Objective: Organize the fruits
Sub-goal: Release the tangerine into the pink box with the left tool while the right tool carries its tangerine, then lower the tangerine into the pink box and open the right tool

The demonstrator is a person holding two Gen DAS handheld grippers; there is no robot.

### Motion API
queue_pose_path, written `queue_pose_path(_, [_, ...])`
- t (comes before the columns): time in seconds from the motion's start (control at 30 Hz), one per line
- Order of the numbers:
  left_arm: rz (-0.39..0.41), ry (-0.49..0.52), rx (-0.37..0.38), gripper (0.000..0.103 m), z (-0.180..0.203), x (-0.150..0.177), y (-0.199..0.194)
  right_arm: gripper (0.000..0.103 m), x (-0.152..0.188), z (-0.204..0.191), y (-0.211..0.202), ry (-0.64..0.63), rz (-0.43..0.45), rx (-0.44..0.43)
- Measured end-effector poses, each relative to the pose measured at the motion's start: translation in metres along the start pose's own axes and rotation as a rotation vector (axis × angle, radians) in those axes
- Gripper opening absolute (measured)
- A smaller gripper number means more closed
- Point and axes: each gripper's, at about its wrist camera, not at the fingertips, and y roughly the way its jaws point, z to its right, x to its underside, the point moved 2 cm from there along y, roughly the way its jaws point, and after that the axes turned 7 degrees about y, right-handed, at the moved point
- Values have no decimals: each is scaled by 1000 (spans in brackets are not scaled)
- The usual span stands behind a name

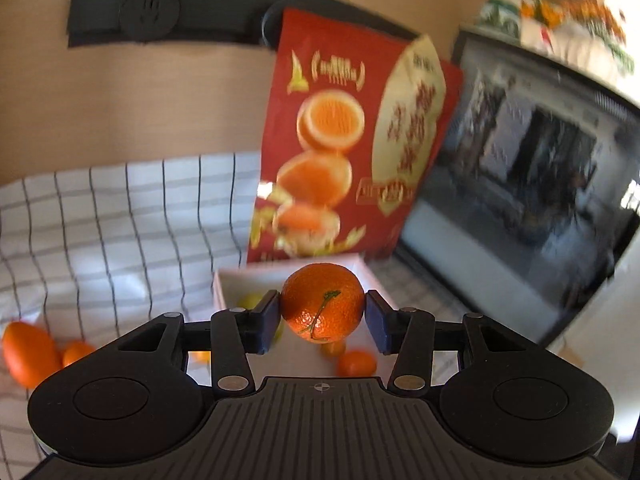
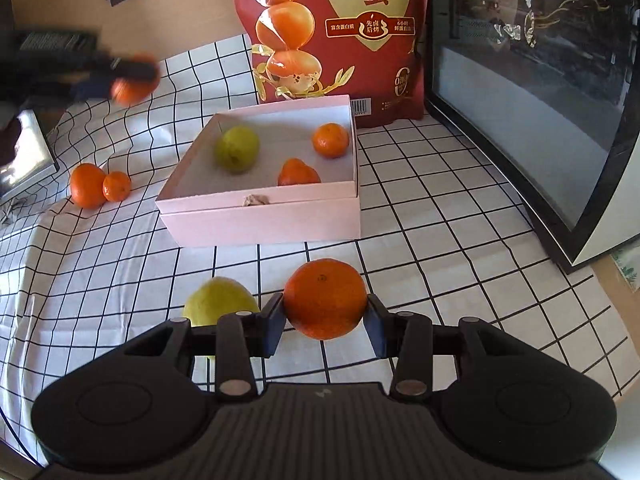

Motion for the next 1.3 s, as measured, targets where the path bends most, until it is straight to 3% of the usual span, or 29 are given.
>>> queue_pose_path(0.13, [39,-17,29,51,-5,-3,13,42,0,2,-2,10,14,6])
queue_pose_path(0.37, [-2,-111,46,50,-18,18,45,42,-2,9,7,18,-20,20])
queue_pose_path(0.5, [-33,-116,40,50,-16,31,49,42,-6,4,10,-3,-19,6])
queue_pose_path(0.77, [-122,-199,39,50,-12,110,13,42,-17,3,12,-14,-4,-19])
queue_pose_path(1.07, [-250,-243,-46,50,-16,191,-38,42,-100,-26,36,-146,79,-63])
queue_pose_path(1.3, [-243,-357,-136,50,-40,220,-66,42,-164,-55,97,-192,-23,-117])
